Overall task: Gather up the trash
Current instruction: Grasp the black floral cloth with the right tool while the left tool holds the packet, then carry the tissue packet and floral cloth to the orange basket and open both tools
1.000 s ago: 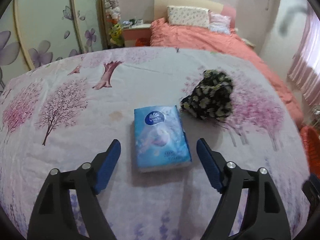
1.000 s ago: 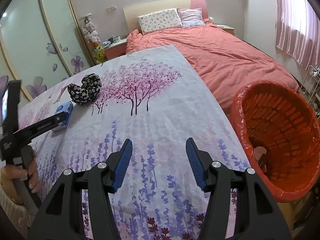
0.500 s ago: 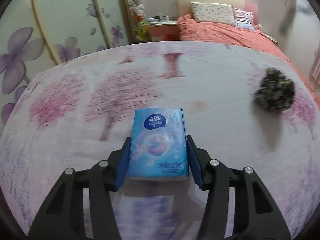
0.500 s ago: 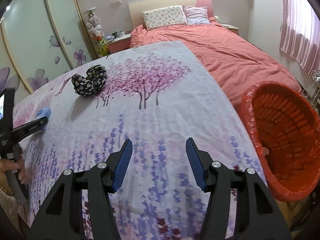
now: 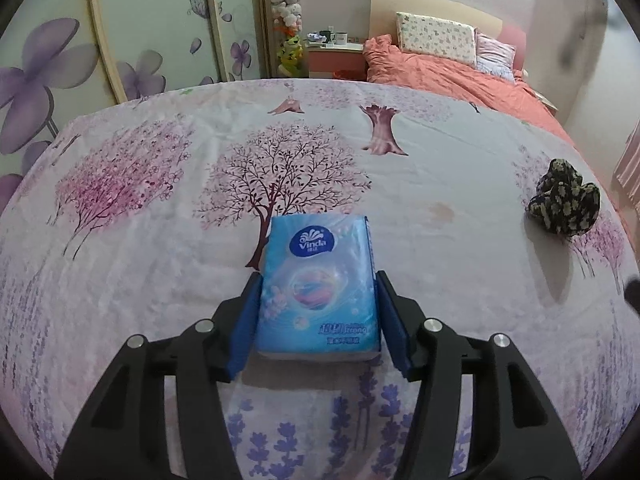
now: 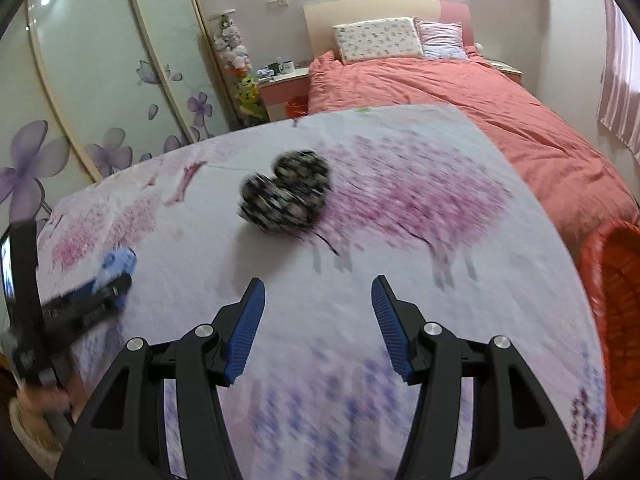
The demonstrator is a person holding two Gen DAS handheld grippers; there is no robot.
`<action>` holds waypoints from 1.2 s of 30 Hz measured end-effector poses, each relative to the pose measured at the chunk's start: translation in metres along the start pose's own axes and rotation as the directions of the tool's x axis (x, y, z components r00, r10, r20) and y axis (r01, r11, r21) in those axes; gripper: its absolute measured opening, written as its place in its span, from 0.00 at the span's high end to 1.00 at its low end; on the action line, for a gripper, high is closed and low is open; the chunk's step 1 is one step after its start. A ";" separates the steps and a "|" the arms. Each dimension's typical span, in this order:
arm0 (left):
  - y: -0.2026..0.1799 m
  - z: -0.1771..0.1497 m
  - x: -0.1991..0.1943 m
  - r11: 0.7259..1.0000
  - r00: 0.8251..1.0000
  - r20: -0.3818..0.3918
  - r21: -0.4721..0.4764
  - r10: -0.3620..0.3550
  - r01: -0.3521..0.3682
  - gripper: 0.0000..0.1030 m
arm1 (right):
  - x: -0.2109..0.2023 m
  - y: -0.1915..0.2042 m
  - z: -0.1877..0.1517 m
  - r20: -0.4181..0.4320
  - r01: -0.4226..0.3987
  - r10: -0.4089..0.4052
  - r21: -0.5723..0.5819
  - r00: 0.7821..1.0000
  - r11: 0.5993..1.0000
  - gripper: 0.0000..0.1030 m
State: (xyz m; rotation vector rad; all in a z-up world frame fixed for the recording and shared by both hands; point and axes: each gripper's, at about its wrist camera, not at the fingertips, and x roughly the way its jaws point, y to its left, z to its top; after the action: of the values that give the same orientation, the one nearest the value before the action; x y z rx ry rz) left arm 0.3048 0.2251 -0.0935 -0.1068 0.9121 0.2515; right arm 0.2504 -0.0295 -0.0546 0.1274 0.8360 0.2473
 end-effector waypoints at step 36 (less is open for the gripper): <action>0.006 -0.004 -0.004 0.996 0.997 0.010 -0.041 -0.078 0.078 0.41 | 0.033 -0.046 -0.001 -0.033 0.084 -0.081 0.098 0.996 0.992 0.80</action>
State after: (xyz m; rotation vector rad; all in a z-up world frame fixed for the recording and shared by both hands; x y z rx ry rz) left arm 0.2977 0.2290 -0.0928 -0.1789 0.8928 0.1984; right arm 0.2780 -0.0653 -0.0886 0.1824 0.8802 0.1304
